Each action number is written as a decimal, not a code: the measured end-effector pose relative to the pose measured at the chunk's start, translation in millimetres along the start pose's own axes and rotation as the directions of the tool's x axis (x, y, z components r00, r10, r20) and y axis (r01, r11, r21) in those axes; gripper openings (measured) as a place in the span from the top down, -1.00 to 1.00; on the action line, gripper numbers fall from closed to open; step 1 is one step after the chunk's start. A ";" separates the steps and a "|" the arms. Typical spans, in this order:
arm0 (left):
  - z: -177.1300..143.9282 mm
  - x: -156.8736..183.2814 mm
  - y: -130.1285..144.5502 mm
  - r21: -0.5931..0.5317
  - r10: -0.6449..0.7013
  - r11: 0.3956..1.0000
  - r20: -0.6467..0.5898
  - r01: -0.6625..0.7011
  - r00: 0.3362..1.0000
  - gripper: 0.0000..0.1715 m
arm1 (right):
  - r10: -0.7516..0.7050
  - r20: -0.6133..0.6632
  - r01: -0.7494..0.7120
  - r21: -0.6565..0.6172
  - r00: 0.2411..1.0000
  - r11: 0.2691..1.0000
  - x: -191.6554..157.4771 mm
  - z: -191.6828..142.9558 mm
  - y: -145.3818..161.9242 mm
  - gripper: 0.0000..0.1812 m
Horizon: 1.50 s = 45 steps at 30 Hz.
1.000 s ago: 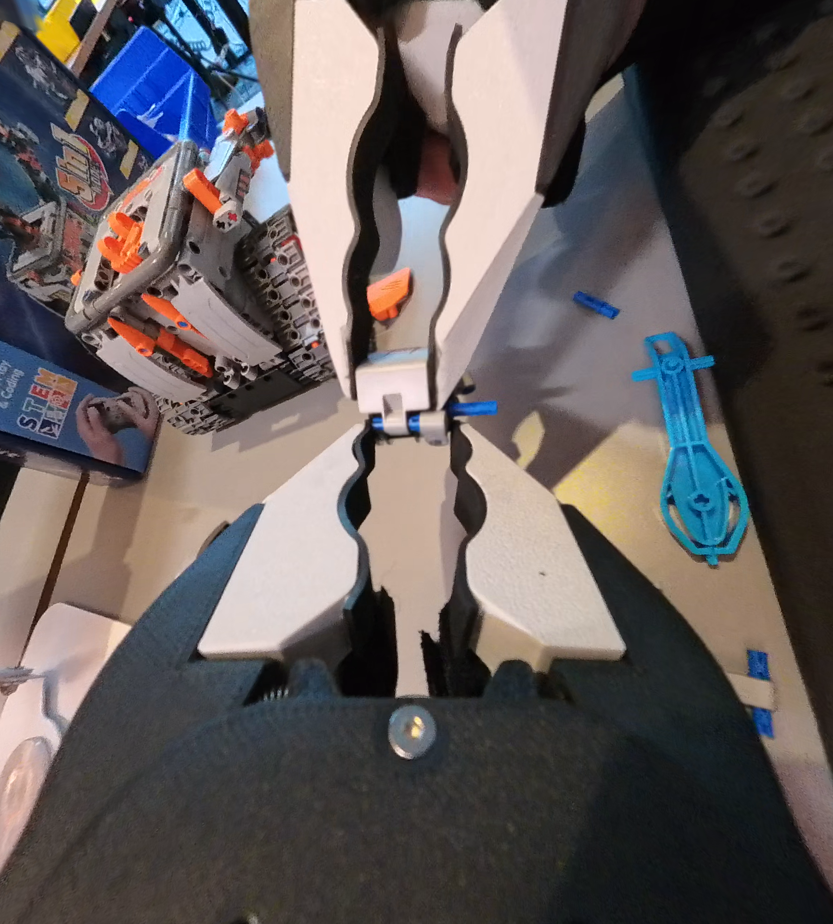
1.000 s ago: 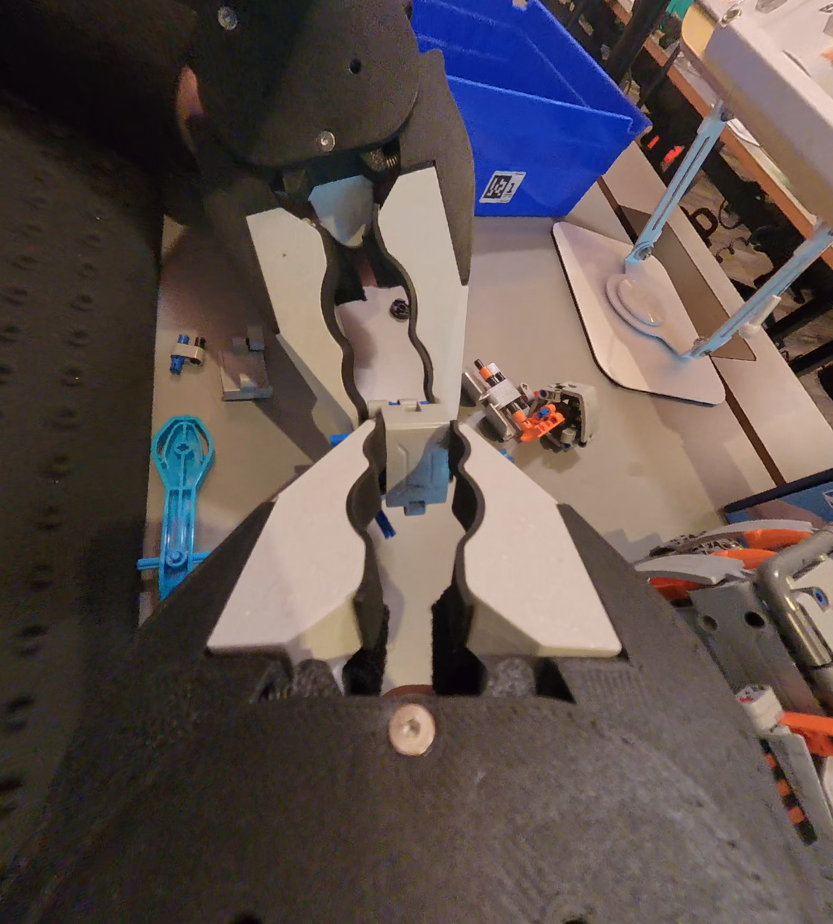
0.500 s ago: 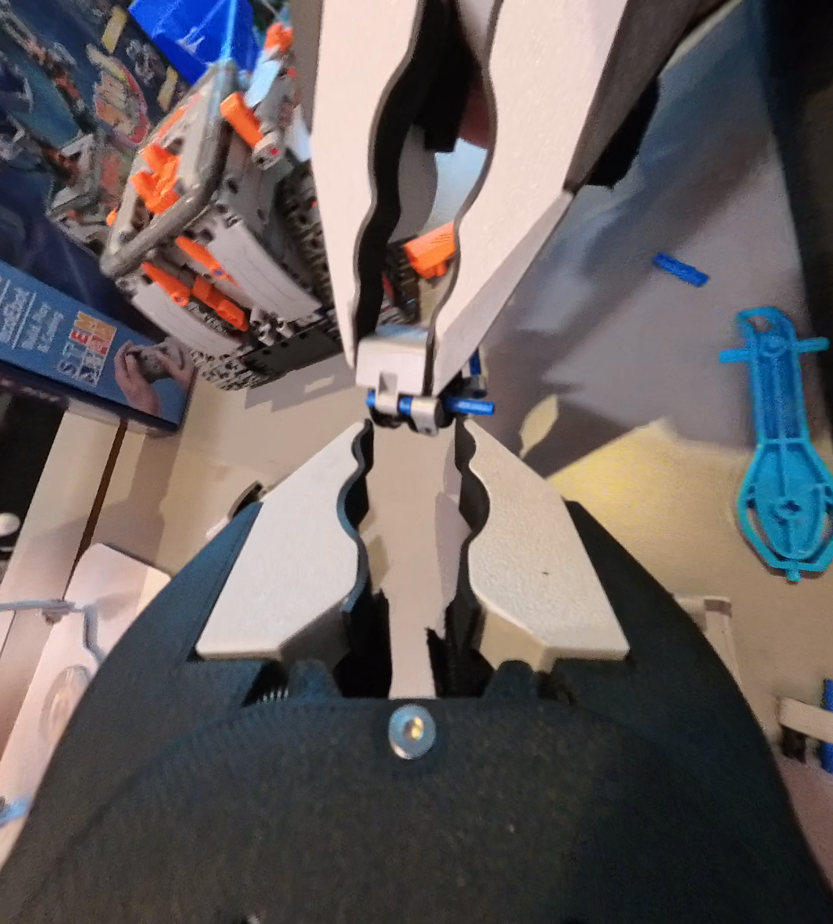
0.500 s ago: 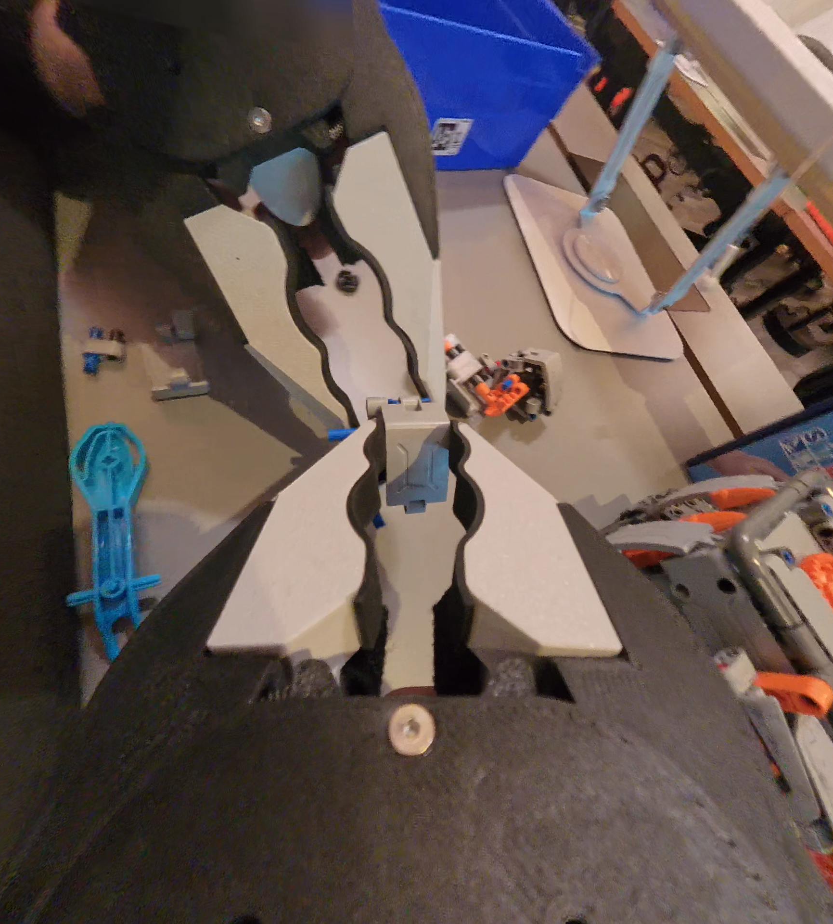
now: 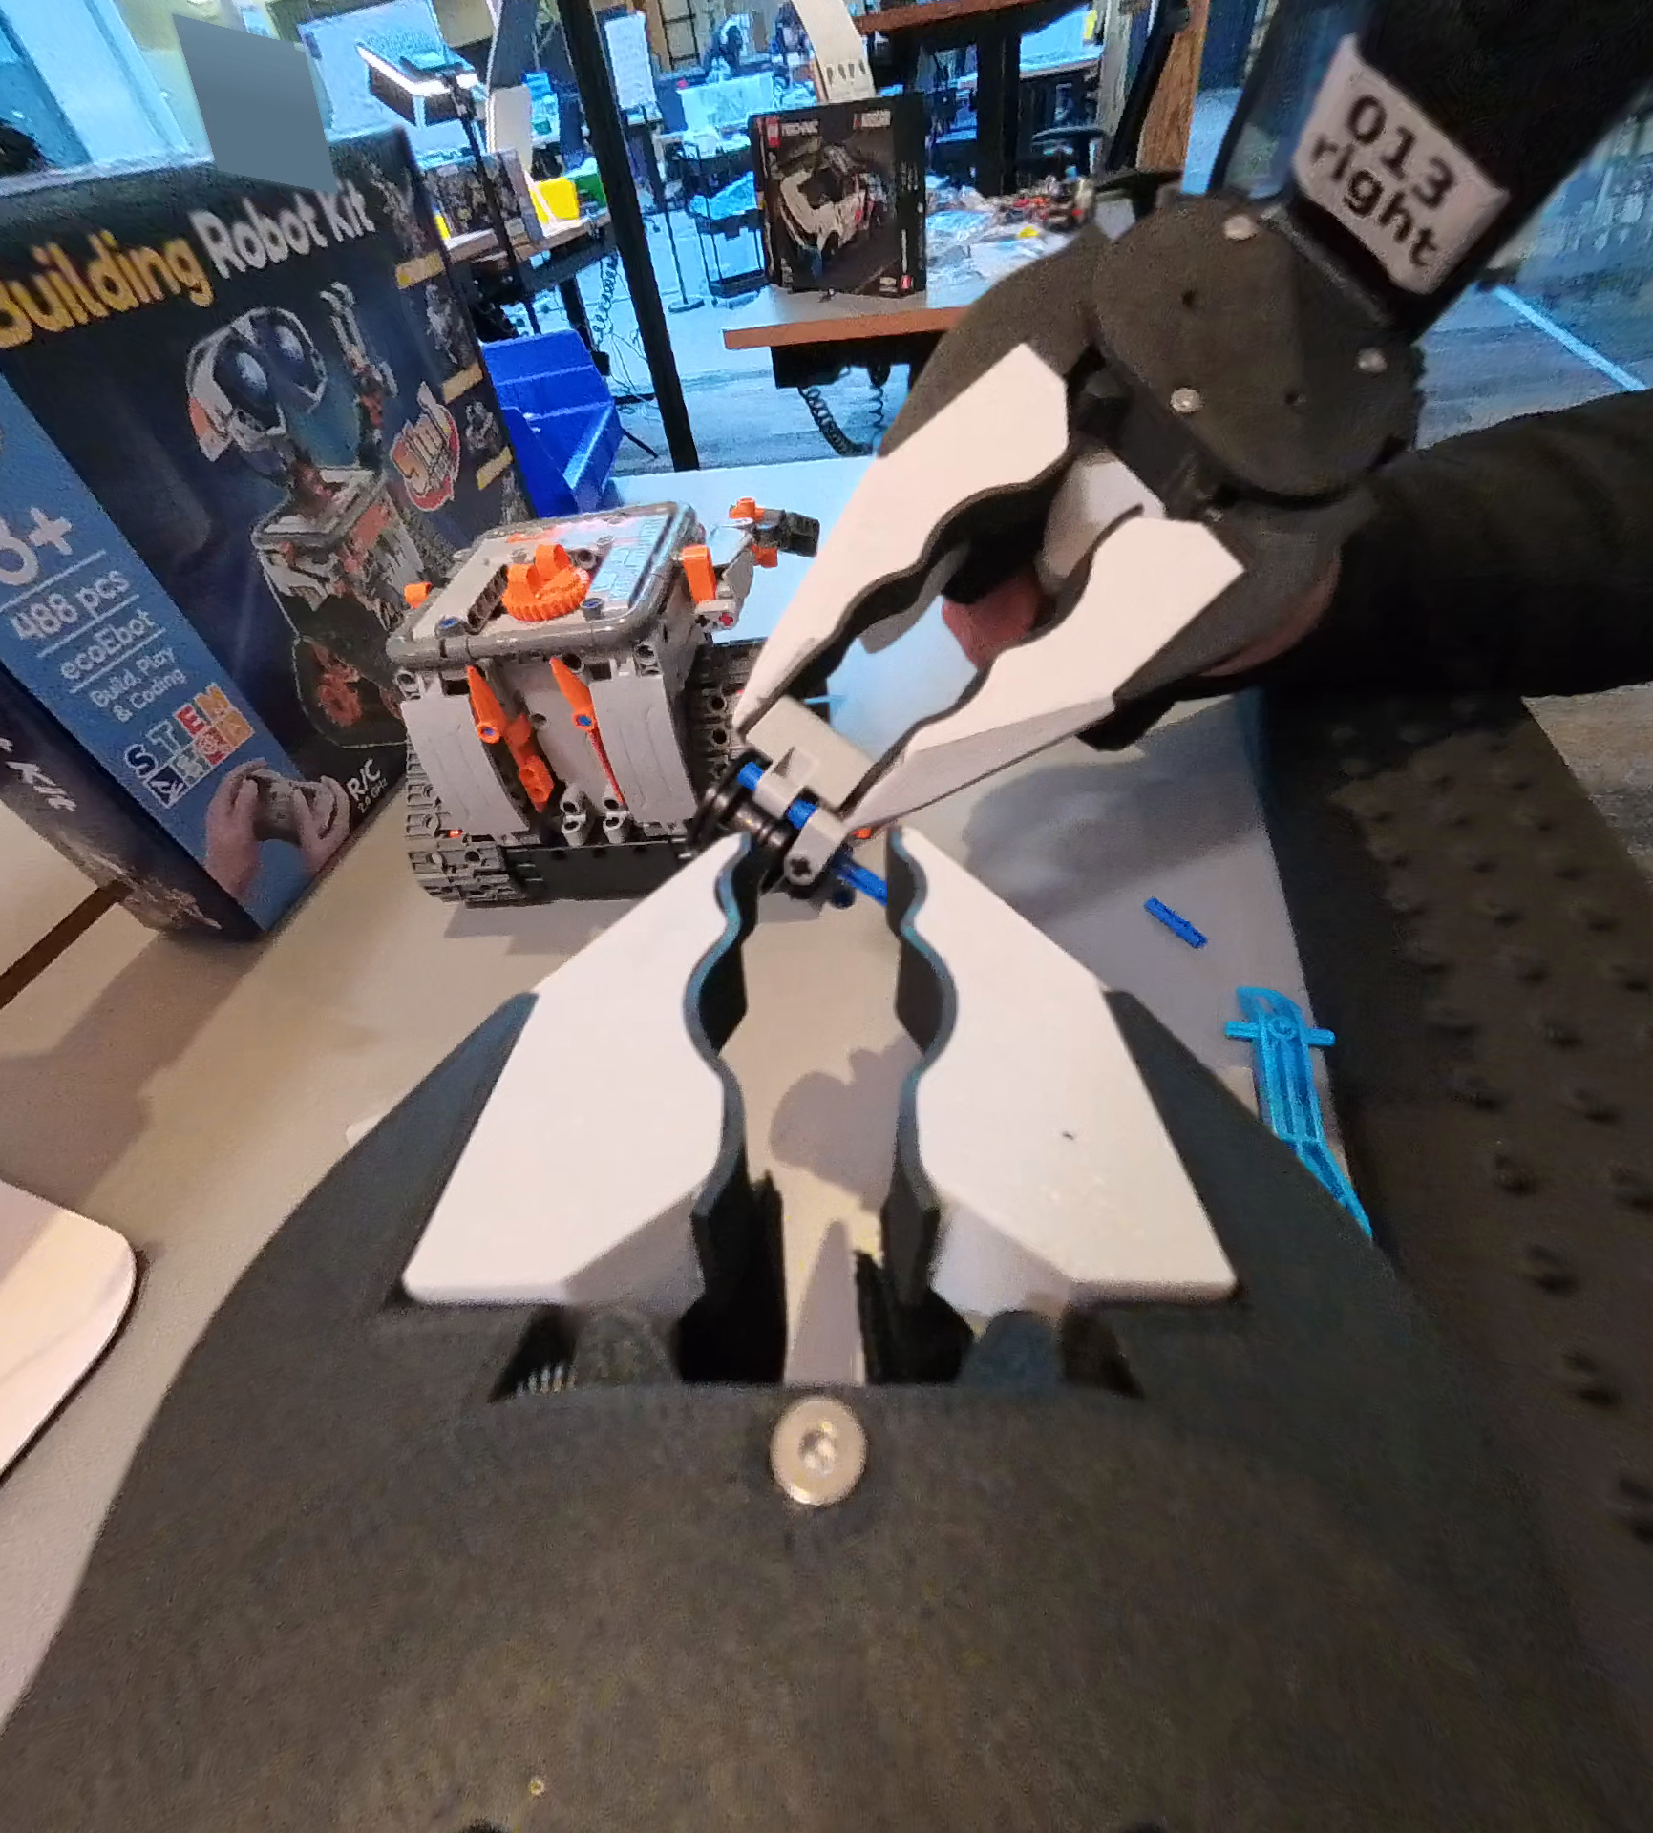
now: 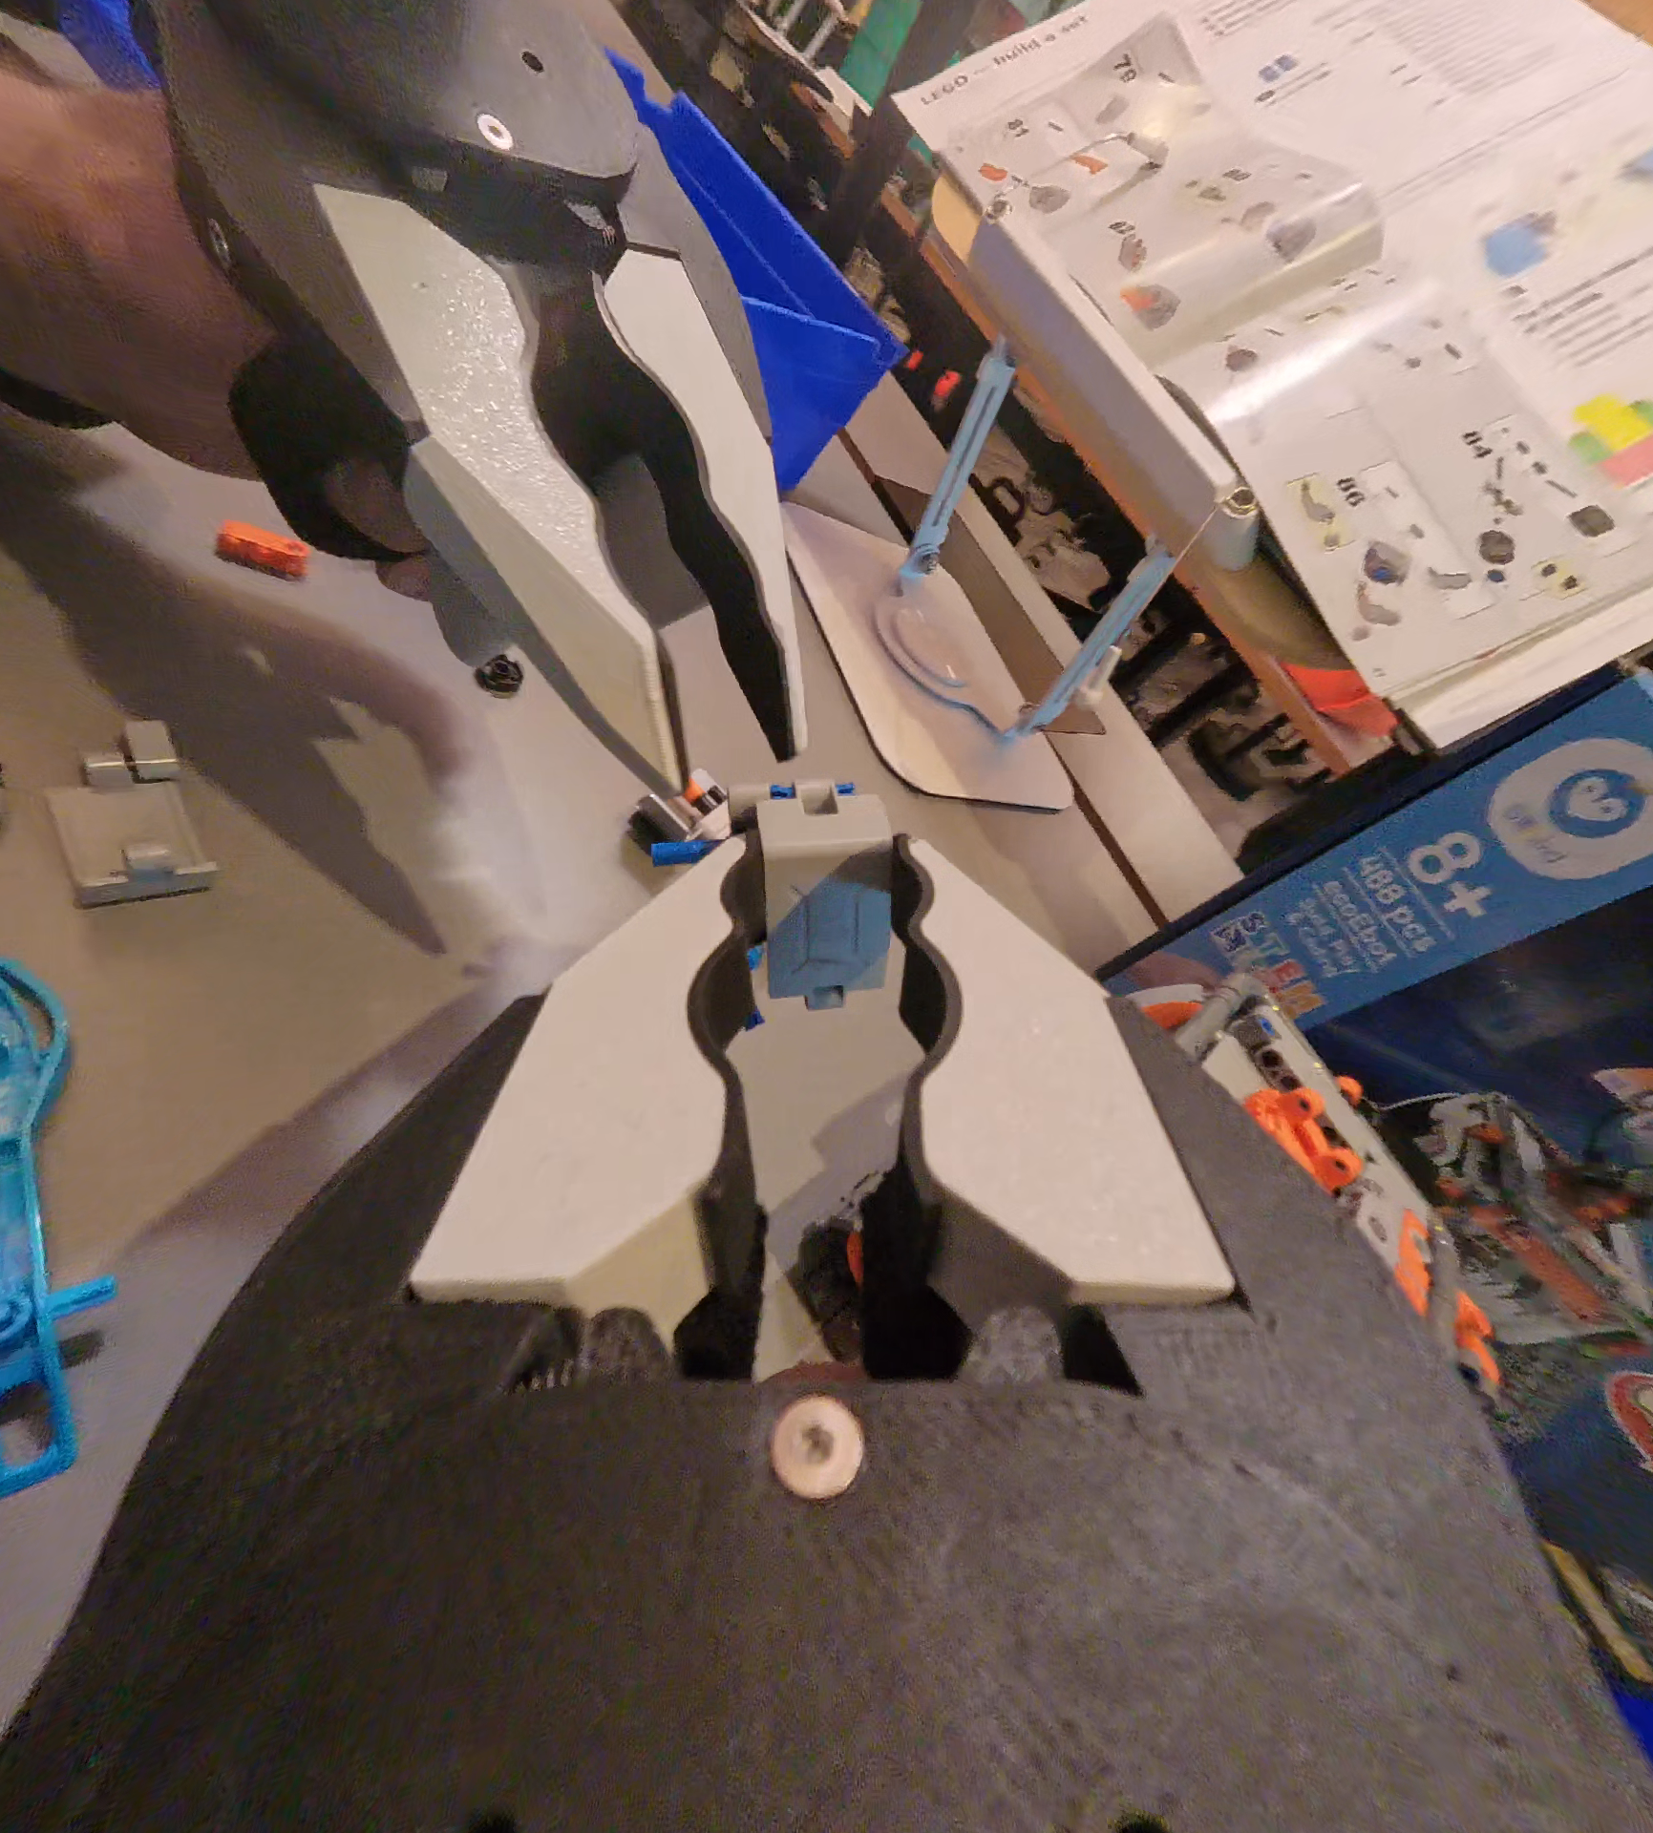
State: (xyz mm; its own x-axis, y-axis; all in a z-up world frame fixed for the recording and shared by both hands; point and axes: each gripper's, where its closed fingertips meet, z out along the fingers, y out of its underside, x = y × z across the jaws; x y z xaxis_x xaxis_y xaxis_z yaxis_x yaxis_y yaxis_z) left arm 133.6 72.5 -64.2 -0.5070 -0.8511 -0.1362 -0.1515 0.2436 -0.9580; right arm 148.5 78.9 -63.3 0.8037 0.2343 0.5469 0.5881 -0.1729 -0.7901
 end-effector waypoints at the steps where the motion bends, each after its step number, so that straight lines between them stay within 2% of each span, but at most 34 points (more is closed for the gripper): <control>1: 1.7 2.1 0.6 -0.003 0.005 1.000 -0.005 -0.005 1.000 0.76 | -0.019 -0.012 0.018 -0.007 1.000 1.000 -0.5 0.6 -0.7 0.75; 4: 7.8 2.0 7.4 -0.051 0.048 0.998 0.026 -0.047 0.999 0.80 | -0.035 -0.006 0.035 -0.010 0.999 0.999 -4.6 1.9 -1.7 0.75; 9: 8.6 3.3 9.9 -0.065 0.071 0.995 0.027 -0.070 0.997 0.89 | -0.034 0.013 0.034 -0.014 0.999 0.999 -6.5 1.3 0.0 0.75; 14: 10.1 3.8 13.4 -0.108 0.188 0.978 0.073 -0.179 0.979 0.92 | 0.050 0.063 -0.049 -0.030 0.997 0.998 -8.4 2.3 4.6 0.76; 19: 9.4 3.6 13.6 -0.181 0.380 0.918 0.152 -0.352 0.912 0.93 | 0.162 0.099 -0.160 -0.034 0.982 0.987 -9.1 3.2 7.0 0.75; 21: 9.4 2.8 15.0 -0.191 0.391 0.913 0.159 -0.361 0.907 0.93 | 0.204 0.113 -0.201 -0.038 0.972 0.979 -9.4 4.5 8.7 0.75; 23: 9.5 2.0 15.9 -0.205 0.408 0.905 0.165 -0.373 0.898 0.94 | 0.164 0.083 -0.160 -0.050 0.983 0.986 -8.7 5.5 9.9 0.75; 27: 8.2 3.3 13.8 -0.150 0.269 0.957 0.131 -0.249 0.954 0.94 | -0.070 -0.017 0.069 -0.082 0.997 0.994 -6.3 4.3 7.8 0.76; 29: 8.8 4.6 14.9 -0.151 0.264 0.958 0.128 -0.245 0.956 0.94 | -0.131 -0.027 0.128 -0.093 0.991 0.987 -6.5 3.8 8.5 0.76; 33: 7.9 7.2 15.1 -0.147 0.275 0.955 0.113 -0.257 0.955 0.94 | -0.163 -0.015 0.161 -0.087 0.986 0.983 -8.0 2.9 7.8 0.76; 34: 7.0 7.9 14.1 -0.151 0.299 0.948 0.118 -0.280 0.947 0.94 | -0.125 0.000 0.125 -0.078 0.992 0.989 -8.7 2.8 7.5 0.76; 37: 6.2 7.6 14.4 -0.177 0.358 0.926 0.140 -0.333 0.923 0.95 | 0.113 0.100 -0.108 -0.054 0.989 0.993 -11.8 4.9 9.4 0.76; 41: 6.9 7.8 20.0 -0.218 0.424 0.895 0.139 -0.390 0.895 0.95 | 0.370 0.215 -0.362 -0.074 0.904 0.929 -16.9 8.7 14.4 0.76; 43: 8.7 7.5 24.0 -0.227 0.420 0.894 0.131 -0.385 0.898 0.95 | 0.313 0.188 -0.302 -0.087 0.931 0.949 -17.0 10.2 17.6 0.76; 44: 8.4 7.4 24.9 -0.232 0.428 0.890 0.127 -0.393 0.895 0.95 | 0.225 0.141 -0.214 -0.091 0.964 0.973 -15.1 11.1 18.5 0.76; 45: 10.5 18.1 28.2 -0.216 0.408 0.896 0.056 -0.388 0.911 0.95 | 0.105 0.065 -0.098 -0.107 0.992 0.989 -7.7 11.7 20.6 0.76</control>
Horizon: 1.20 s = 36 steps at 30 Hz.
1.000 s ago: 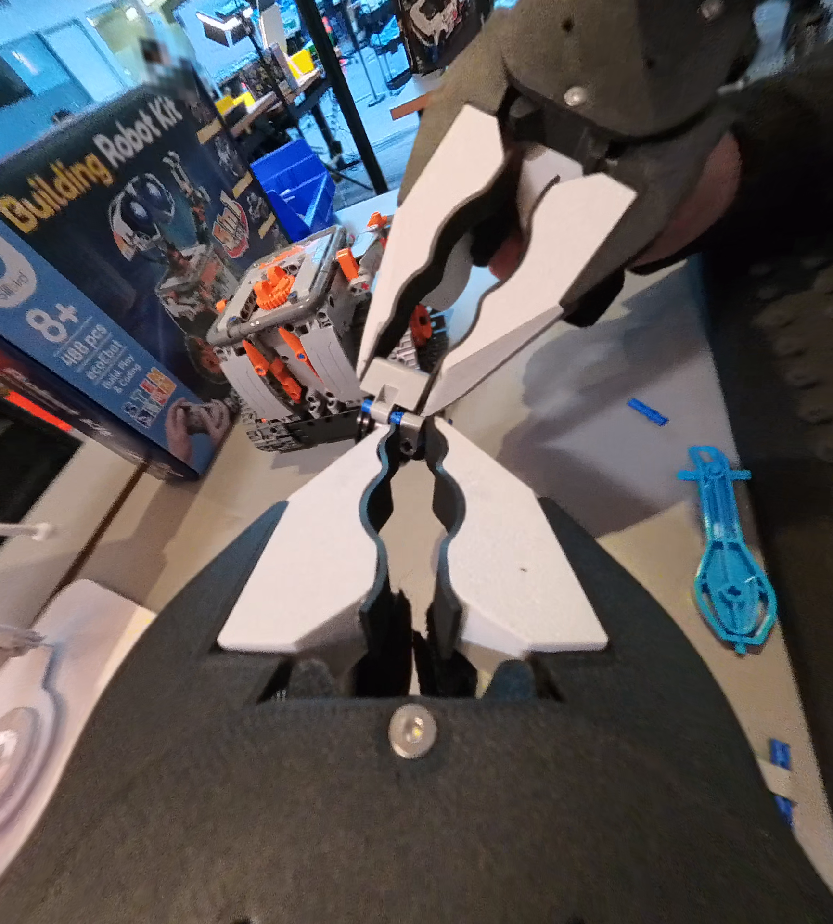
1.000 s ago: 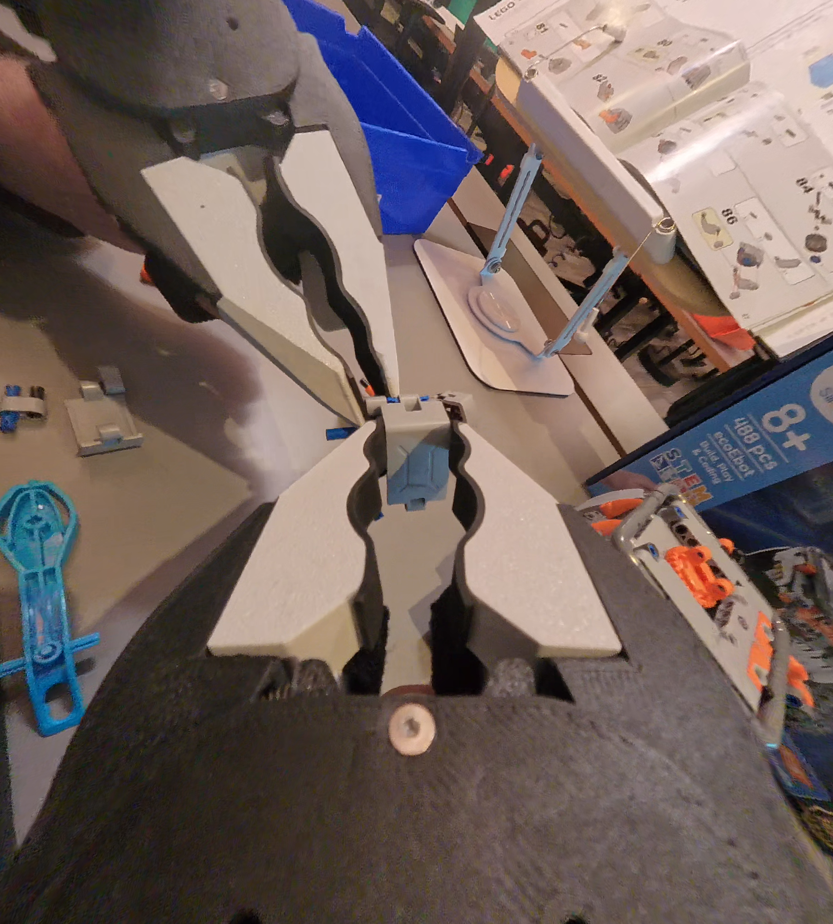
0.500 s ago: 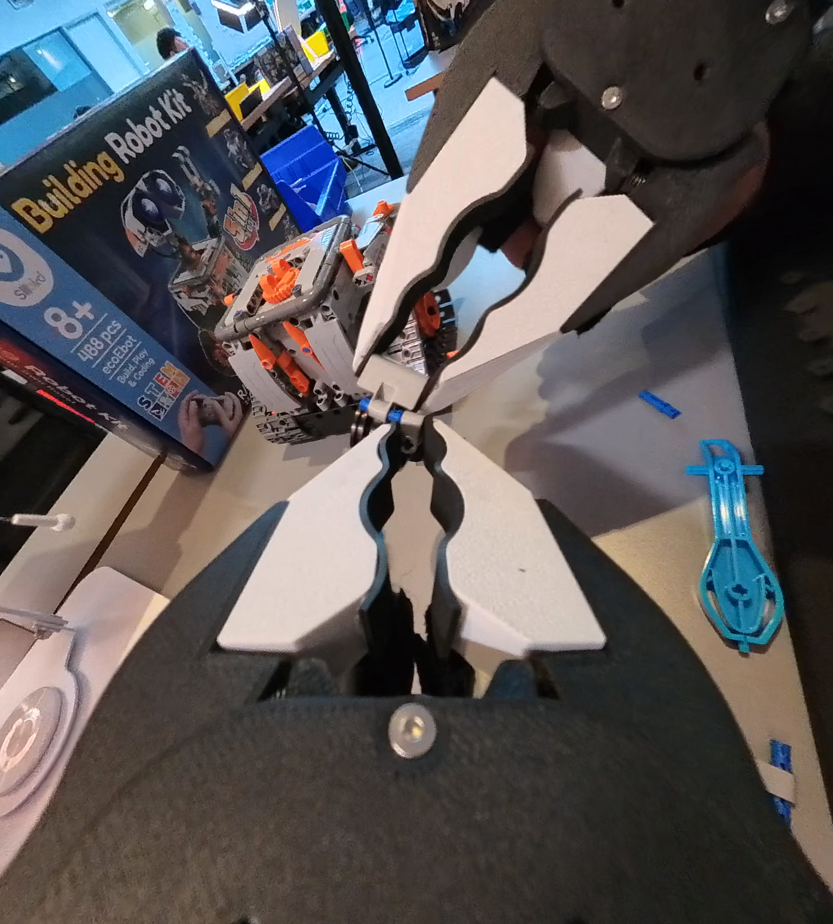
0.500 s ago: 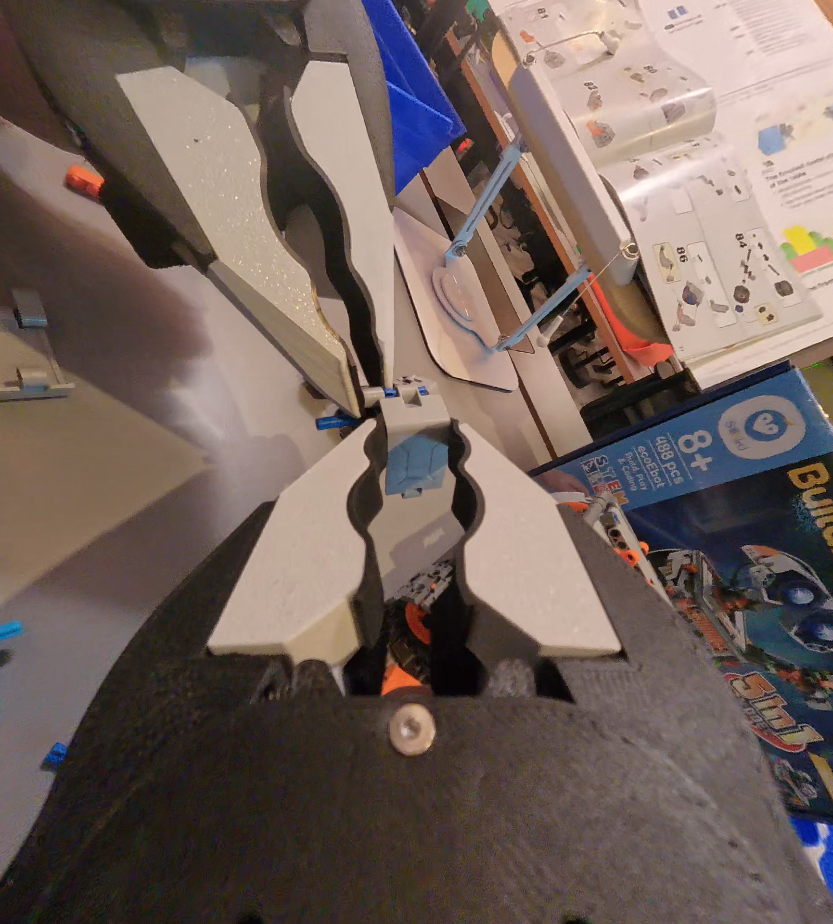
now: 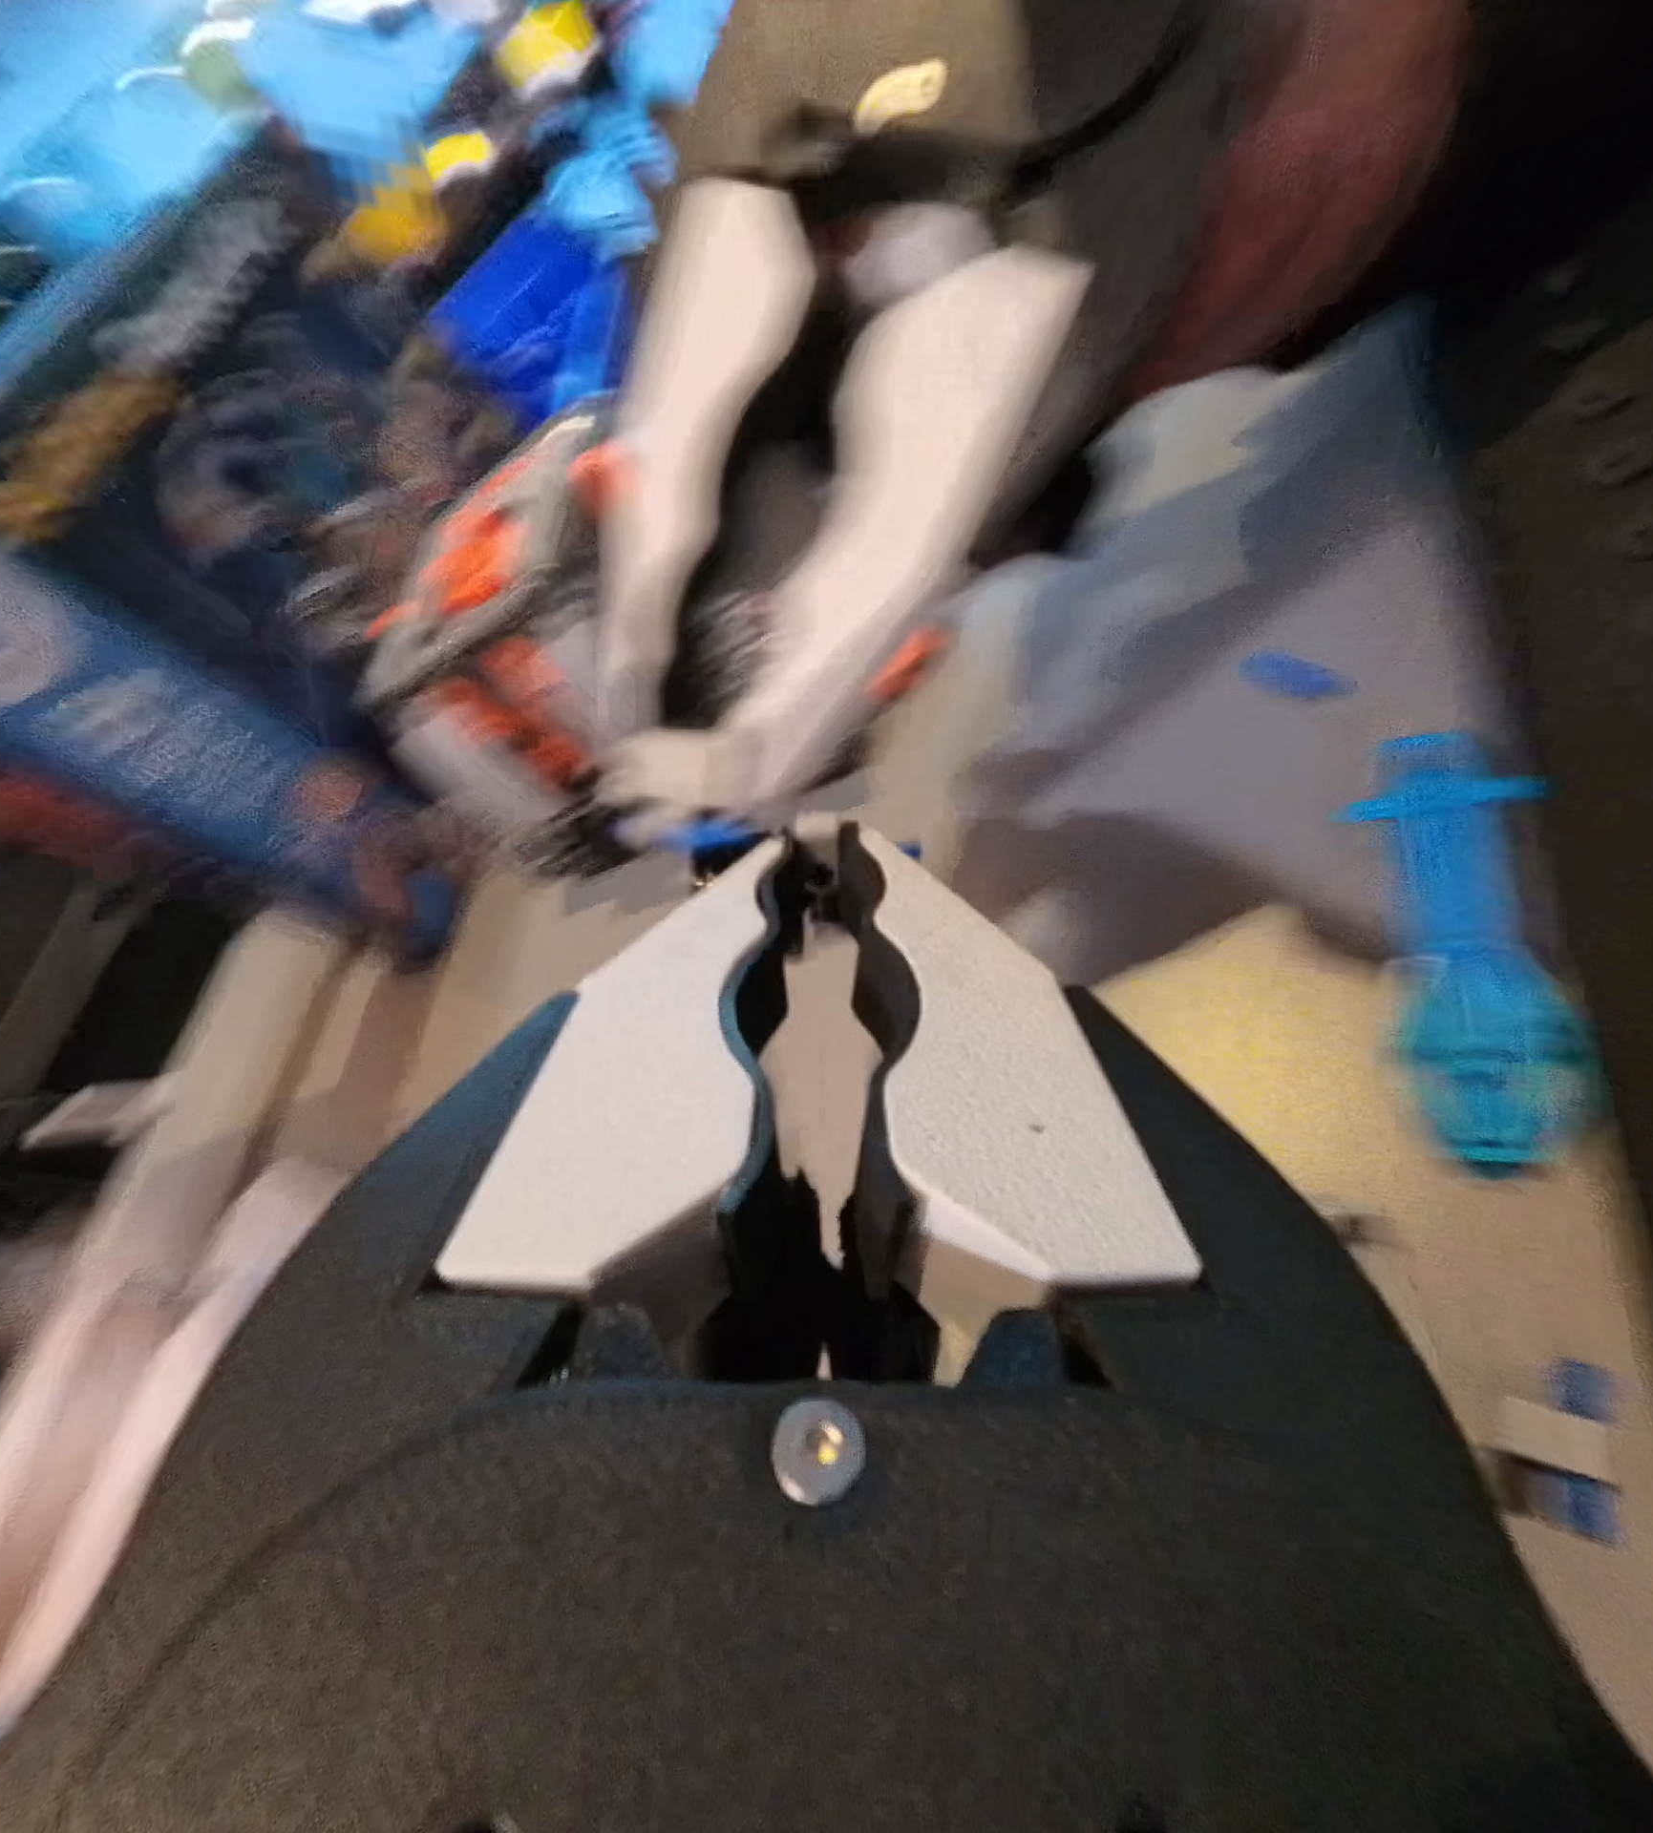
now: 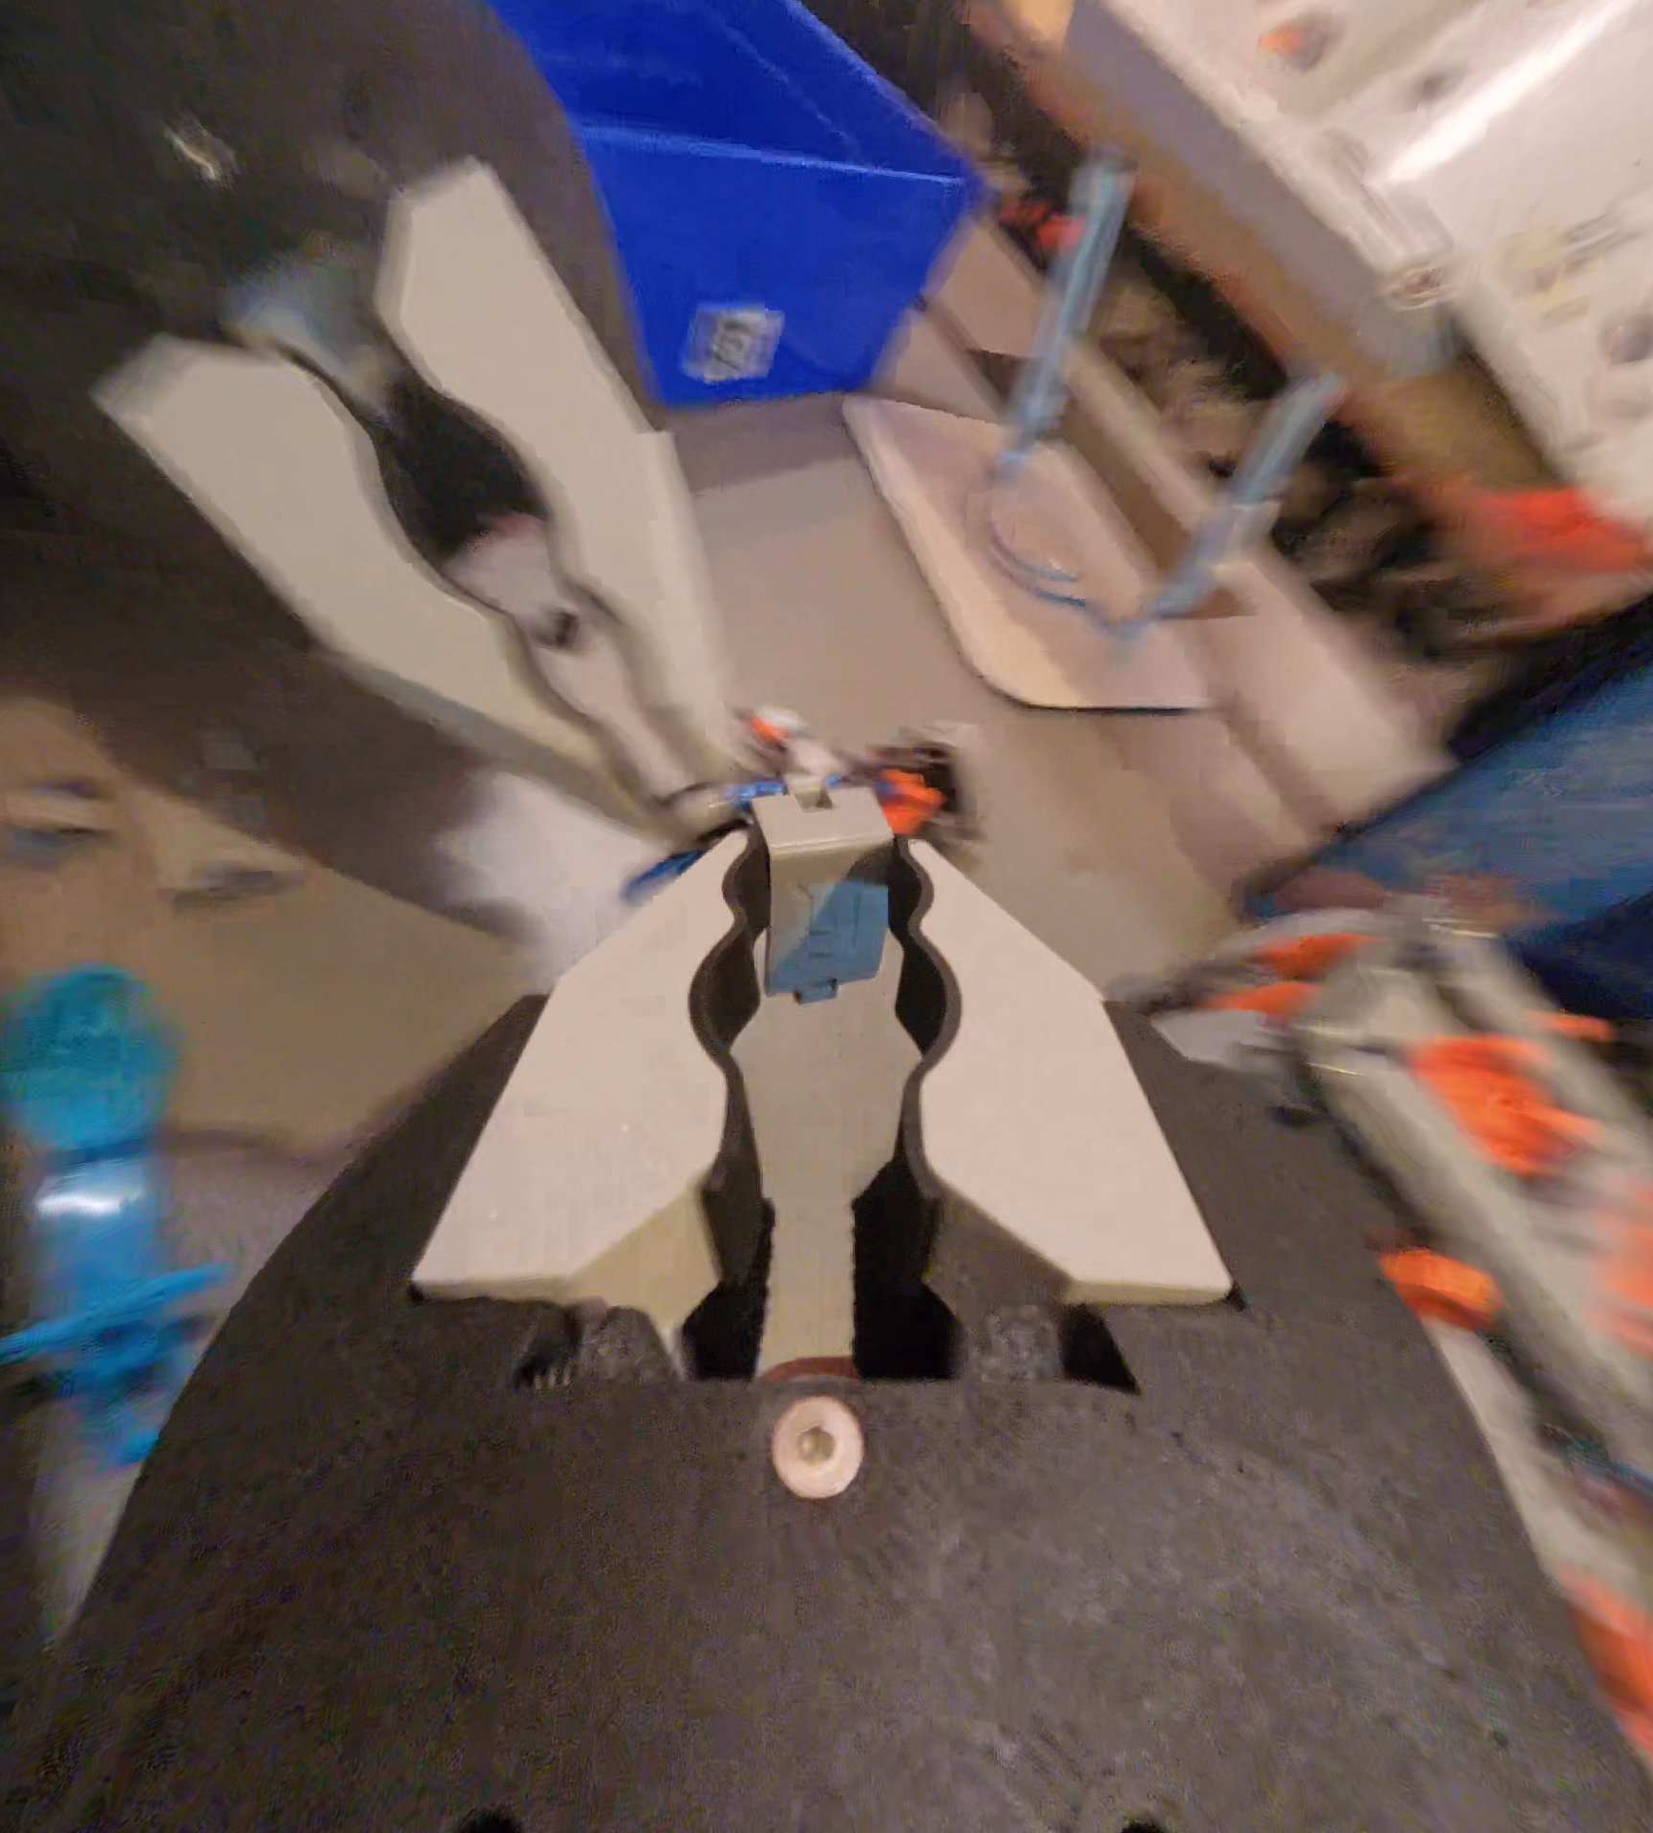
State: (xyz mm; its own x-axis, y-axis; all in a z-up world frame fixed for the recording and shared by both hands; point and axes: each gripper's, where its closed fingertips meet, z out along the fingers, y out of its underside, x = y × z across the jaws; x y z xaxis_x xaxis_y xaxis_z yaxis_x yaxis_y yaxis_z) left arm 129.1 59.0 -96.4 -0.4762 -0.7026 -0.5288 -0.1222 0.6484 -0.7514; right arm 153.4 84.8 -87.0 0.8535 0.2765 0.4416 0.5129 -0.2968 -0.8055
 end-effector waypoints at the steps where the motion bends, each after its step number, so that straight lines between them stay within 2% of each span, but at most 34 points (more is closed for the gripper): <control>1: 2.3 25.0 -14.5 0.066 -0.016 0.998 -0.110 0.023 0.994 0.96 | -0.064 -0.065 0.063 -0.020 0.996 0.998 10.4 -1.1 0.6 0.76; 2: 9.0 41.9 -16.1 0.039 0.061 0.998 -0.141 -0.056 0.988 0.95 | -0.057 -0.065 0.056 -0.014 0.996 0.998 14.0 -2.4 0.6 0.76; 3: 15.6 34.4 -7.2 -0.011 0.127 0.992 -0.087 -0.129 0.988 0.95 | -0.073 -0.056 0.072 -0.015 0.996 0.997 11.7 -2.9 1.9 0.76; 5: 5.2 7.0 -4.2 0.045 -0.063 0.997 -0.078 0.067 0.995 0.95 | -0.094 -0.028 0.093 -0.026 0.995 0.995 3.3 -1.9 4.1 0.76; 6: -2.9 -2.0 -3.7 0.065 -0.090 0.994 -0.056 0.093 0.994 0.95 | -0.031 0.005 0.031 0.011 1.000 0.999 2.9 -3.7 -1.4 0.76; 8: -11.5 -2.7 -11.6 0.134 -0.129 0.981 -0.089 0.140 0.988 0.95 | 0.111 0.063 -0.114 0.058 0.992 0.992 11.0 -8.6 -8.1 0.76; 10: -7.7 -4.6 -3.2 0.082 -0.053 0.995 -0.047 0.057 0.997 0.95 | 0.139 0.066 -0.143 0.057 0.988 0.988 16.9 -11.8 -4.4 0.76; 11: -4.7 -1.4 1.5 0.071 -0.054 0.996 -0.063 0.059 0.997 0.95 | 0.145 0.082 -0.149 0.050 0.986 0.988 14.0 -12.0 -2.6 0.76; 16: 2.1 12.3 13.7 0.028 -0.112 0.993 -0.164 0.118 0.980 0.94 | 0.114 0.145 -0.114 -0.011 0.983 0.993 -4.1 -8.4 10.6 0.76; 19: 4.7 22.7 31.2 -0.032 -0.131 0.991 -0.207 0.127 0.970 0.93 | 0.120 0.181 -0.112 -0.055 0.976 0.992 -10.6 -3.4 20.5 0.76; 21: 0.6 17.2 38.8 -0.041 -0.203 0.979 -0.208 0.199 0.957 0.93 | 0.133 0.200 -0.119 -0.078 0.971 0.990 -13.5 -0.3 25.5 0.75; 23: -5.3 15.7 49.3 -0.066 -0.220 0.975 -0.205 0.211 0.954 0.93 | 0.127 0.212 -0.110 -0.092 0.969 0.990 -16.7 1.2 28.3 0.75; 26: -12.3 21.6 65.7 -0.114 -0.249 0.967 -0.208 0.229 0.946 0.92 | 0.122 0.229 -0.103 -0.093 0.966 0.990 -21.0 2.2 27.2 0.75; 29: -19.7 22.9 67.0 -0.128 -0.231 0.970 -0.197 0.208 0.953 0.86 | 0.144 0.245 -0.126 -0.087 0.959 0.988 -22.3 4.5 22.1 0.75; 33: -28.6 16.0 71.7 -0.152 -0.291 0.952 -0.179 0.266 0.940 0.68 | 0.152 0.299 -0.122 -0.119 0.942 0.985 -30.7 8.8 14.9 0.75; 36: -29.2 15.2 68.8 -0.162 -0.261 0.958 -0.138 0.238 0.955 0.61 | 0.189 0.328 -0.149 -0.143 0.926 0.978 -32.3 13.1 4.7 0.75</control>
